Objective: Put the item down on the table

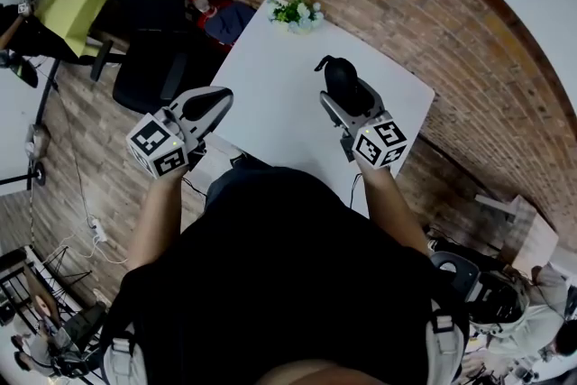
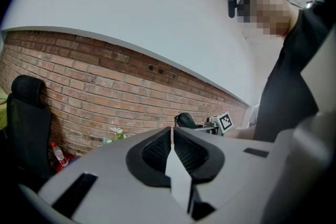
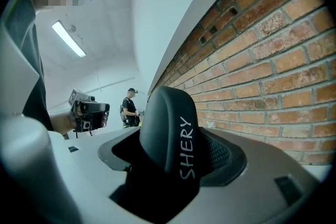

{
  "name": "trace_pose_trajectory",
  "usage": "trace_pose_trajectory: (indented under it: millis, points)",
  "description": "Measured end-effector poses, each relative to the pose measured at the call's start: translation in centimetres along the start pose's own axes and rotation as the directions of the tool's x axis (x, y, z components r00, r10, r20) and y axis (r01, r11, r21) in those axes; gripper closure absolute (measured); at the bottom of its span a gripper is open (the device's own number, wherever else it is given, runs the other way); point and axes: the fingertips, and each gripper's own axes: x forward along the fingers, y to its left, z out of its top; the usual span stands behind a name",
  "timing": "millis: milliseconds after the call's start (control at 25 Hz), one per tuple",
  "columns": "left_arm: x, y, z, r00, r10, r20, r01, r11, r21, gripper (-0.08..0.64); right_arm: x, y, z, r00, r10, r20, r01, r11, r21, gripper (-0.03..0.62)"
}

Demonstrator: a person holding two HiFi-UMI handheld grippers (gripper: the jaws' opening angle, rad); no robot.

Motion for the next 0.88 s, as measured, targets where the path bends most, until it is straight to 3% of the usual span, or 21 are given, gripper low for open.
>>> trace_pose_trajectory:
  millis: [880]
  points:
    - [-2.1, 2.6, -0.6, 0.999, -0.011, 0.04, 0.012, 1.0, -0.021, 0.536, 2.4, 1.5, -0.9, 0.999, -0.016, -0.043, 0.016, 1.0, 0.0, 0.244]
